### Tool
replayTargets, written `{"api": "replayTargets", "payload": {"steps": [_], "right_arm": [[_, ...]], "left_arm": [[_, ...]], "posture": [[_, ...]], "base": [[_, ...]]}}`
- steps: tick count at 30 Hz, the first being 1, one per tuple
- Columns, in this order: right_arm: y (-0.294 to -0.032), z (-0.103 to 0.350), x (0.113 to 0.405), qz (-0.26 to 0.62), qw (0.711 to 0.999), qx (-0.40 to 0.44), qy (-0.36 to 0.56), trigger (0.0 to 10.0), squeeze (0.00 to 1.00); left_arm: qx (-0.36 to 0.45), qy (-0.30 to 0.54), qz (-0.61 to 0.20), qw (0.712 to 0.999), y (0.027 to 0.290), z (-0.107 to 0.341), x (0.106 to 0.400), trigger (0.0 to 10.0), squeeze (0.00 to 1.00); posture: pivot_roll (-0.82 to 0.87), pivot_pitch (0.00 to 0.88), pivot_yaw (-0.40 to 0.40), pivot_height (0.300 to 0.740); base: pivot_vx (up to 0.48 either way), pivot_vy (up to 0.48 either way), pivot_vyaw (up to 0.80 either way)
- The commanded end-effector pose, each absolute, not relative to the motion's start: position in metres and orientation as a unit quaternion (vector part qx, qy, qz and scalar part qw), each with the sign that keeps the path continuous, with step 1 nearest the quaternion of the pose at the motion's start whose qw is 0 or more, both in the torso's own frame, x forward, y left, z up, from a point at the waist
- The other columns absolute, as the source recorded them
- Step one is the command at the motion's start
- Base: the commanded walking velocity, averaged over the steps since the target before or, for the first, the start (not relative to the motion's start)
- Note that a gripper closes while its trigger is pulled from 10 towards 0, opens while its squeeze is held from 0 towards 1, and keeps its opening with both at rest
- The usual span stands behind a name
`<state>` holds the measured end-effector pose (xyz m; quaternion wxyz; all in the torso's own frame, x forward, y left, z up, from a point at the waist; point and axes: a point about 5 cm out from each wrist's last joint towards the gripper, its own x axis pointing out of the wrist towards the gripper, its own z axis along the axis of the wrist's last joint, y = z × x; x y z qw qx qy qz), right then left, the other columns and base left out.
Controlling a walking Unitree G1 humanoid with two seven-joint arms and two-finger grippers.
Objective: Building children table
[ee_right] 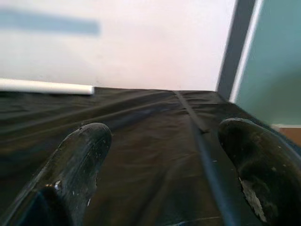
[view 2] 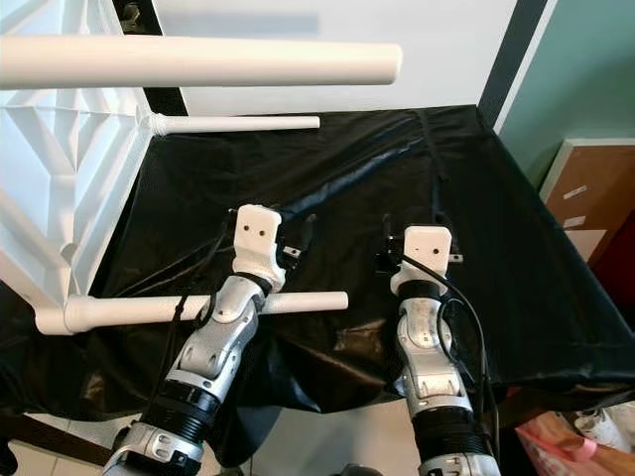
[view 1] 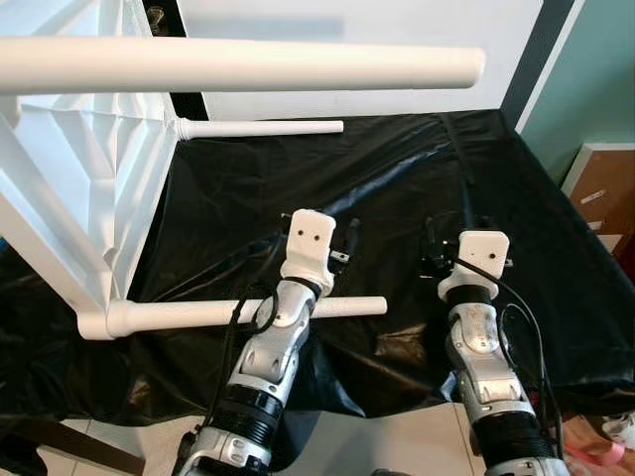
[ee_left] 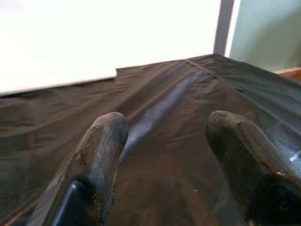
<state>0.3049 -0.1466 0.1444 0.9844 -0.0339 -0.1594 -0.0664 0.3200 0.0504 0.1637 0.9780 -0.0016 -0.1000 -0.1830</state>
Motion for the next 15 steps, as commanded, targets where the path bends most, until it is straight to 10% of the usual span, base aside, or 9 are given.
{"api": "replayTargets", "payload": {"steps": [1,15], "right_arm": [[-0.146,0.144,0.305,-0.064,0.985,-0.037,-0.156,10.0,0.00],[-0.141,0.143,0.305,-0.052,0.987,-0.034,-0.146,10.0,0.00]], "left_arm": [[-0.010,-0.092,-0.162,0.983,0.053,0.162,0.321,10.0,0.00],[0.009,-0.097,-0.167,0.981,0.063,0.156,0.313,10.0,0.00]], "posture": [[-0.07,0.093,-0.020,0.740],[-0.08,0.082,-0.026,0.740]], "base": [[0.000,0.000,0.00],[0.000,0.000,0.00]]}}
